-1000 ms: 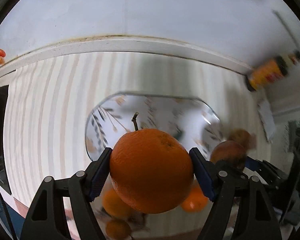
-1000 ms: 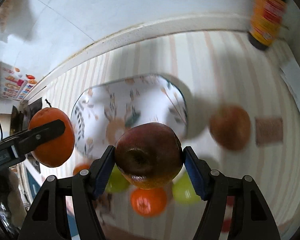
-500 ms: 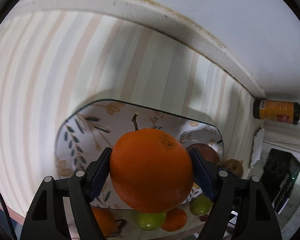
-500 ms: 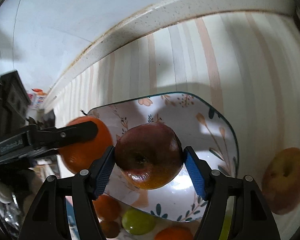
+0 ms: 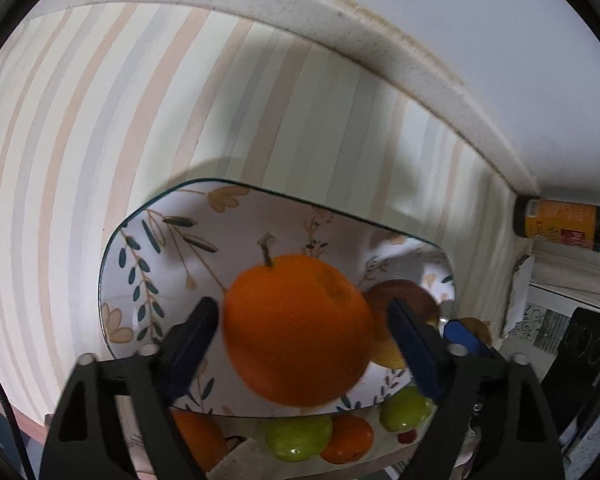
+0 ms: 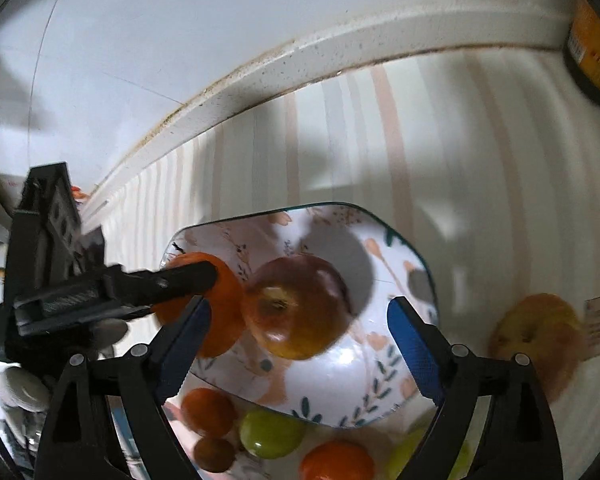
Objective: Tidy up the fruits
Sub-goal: 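Carry the orange onto the floral plate with the left tool while the right tool places the apple beside it, then open both tools and lift them away from the plate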
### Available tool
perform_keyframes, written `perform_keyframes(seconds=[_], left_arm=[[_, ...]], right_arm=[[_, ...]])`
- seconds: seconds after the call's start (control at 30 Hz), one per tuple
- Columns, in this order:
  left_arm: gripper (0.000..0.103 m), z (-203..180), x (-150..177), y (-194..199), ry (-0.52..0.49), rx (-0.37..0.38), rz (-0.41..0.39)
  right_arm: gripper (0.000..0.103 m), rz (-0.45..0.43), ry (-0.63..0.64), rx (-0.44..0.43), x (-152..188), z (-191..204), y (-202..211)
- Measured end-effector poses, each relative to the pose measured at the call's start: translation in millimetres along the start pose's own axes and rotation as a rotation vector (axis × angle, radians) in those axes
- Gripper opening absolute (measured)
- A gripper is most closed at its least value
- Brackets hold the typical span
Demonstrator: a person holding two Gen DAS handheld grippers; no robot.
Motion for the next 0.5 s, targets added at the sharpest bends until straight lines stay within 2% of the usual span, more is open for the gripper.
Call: perform_keyframes(seconds=[0.1,0.3,0.5], left_arm=[[0.091,-3,0,19,-0.024,-0.008,-0.048],[0.091,0,14,64,-0.119,-0.203,-0.212],[0.091,15,48,107,-0.188,-0.354,-0.364]], right_arm=[[0.092,-0.009,0.023,0.058,5,-2,10],[0.092,-0.057,0.076,0.218,21,-3,35],[0.092,-0.098,0.123,0.308,49,5,64]])
Point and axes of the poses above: each gripper's, at about its wrist camera, not at the fingertips, and y roughly against the way its jaws point, z to its left, x to its underside, the point moved 9 cm from there along -y, roughly the way its jaws point, and after that the axes turned 3 degrees about z, right-handed, at the moved point
